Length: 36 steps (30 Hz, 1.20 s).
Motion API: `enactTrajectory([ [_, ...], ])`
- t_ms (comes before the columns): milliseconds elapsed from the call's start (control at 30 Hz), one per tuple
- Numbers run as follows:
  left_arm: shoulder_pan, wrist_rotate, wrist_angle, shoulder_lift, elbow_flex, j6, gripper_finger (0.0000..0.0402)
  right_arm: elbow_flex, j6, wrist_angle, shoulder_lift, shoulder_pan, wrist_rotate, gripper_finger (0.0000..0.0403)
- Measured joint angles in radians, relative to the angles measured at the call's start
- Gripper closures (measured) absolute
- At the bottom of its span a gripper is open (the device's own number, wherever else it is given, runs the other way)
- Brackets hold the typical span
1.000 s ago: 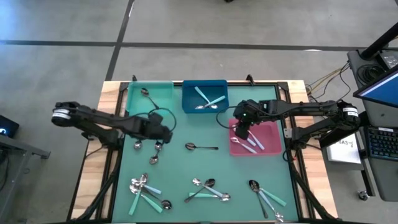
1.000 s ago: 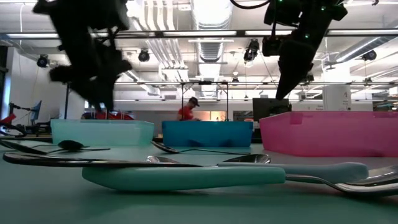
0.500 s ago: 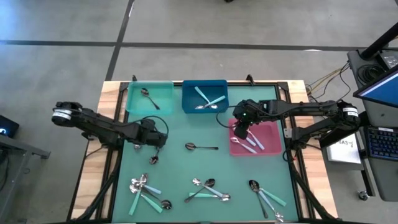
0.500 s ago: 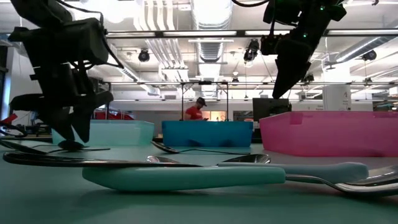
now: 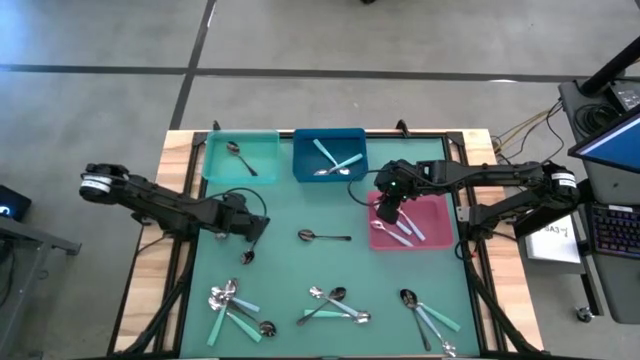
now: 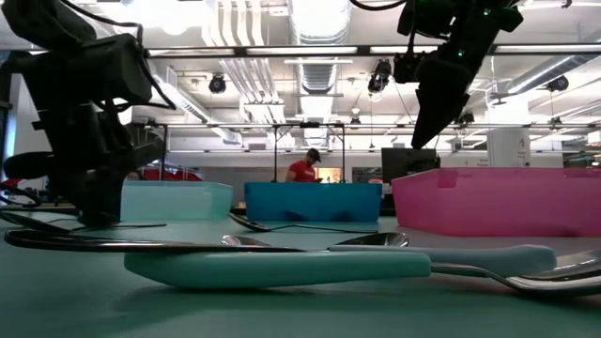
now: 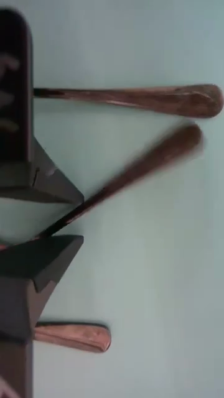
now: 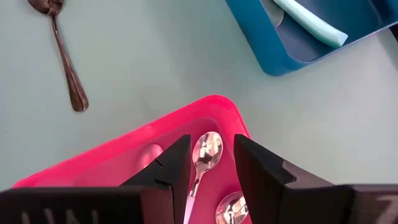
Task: Sort silverware by color (type)
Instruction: Put the black spoon into the green bin
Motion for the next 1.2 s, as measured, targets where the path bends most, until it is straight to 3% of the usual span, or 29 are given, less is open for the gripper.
enactTrajectory([
  [133,0.000,0.001,-0.015,0.000,-0.003,-0.002,0.0389,0.000,-0.008,0.000,0.000,0.000,0.000,0.0291],
  [367,0.000,0.014,-0.012,-0.011,0.074,0.089,0.0398,0.000,-0.012,0.002,0.000,0.000,0.001,0.0291],
  [633,0.047,-0.168,-0.052,-0.037,0.249,0.353,0.0400,0.000,-0.046,0.019,0.000,0.000,0.018,0.0291],
  [867,0.237,-0.333,-0.083,-0.042,0.351,0.669,0.0400,0.000,-0.080,0.082,0.000,-0.002,0.053,0.0291],
  [1200,0.619,-0.320,-0.017,-0.039,0.366,1.206,0.0401,0.000,-0.092,0.083,0.000,-0.002,0.053,0.0291],
])
